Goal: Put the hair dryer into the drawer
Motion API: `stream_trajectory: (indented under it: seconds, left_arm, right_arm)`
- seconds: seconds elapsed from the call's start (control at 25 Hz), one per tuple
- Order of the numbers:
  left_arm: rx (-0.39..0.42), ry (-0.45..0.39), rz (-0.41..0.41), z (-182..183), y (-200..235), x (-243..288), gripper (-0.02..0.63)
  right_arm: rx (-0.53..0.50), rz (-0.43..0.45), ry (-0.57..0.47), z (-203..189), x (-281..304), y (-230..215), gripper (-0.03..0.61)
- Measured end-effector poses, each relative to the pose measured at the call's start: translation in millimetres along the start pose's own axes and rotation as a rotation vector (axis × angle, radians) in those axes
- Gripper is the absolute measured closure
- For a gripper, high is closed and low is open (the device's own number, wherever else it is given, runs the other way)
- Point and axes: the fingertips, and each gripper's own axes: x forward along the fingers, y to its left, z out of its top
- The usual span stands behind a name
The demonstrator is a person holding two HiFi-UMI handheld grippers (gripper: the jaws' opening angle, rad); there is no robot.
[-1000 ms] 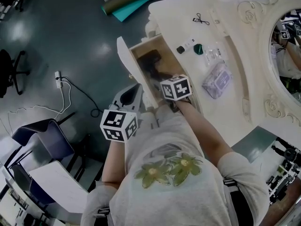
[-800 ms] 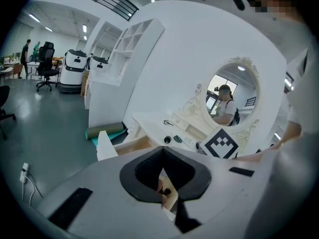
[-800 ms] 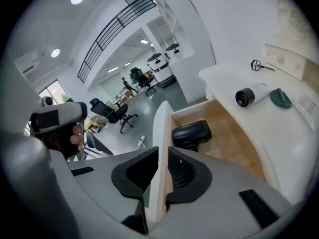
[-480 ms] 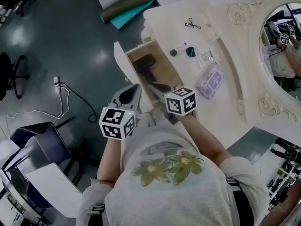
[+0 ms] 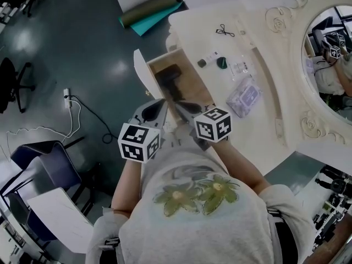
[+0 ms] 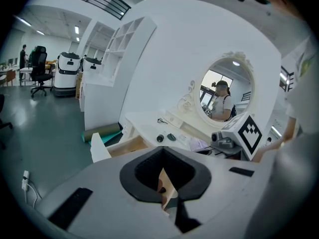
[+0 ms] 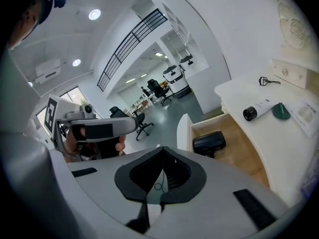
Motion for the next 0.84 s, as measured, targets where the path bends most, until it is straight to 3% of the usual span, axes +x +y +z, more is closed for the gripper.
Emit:
stream_trajectory:
  seconds: [0.84]
  left_arm:
    - [0.006, 0.011, -0.005, -10.7, -9.1, -2.8, 0.604]
  right_arm:
    - [0.007, -0.028, -0.002, -4.7, -11.2, 0.4, 0.555]
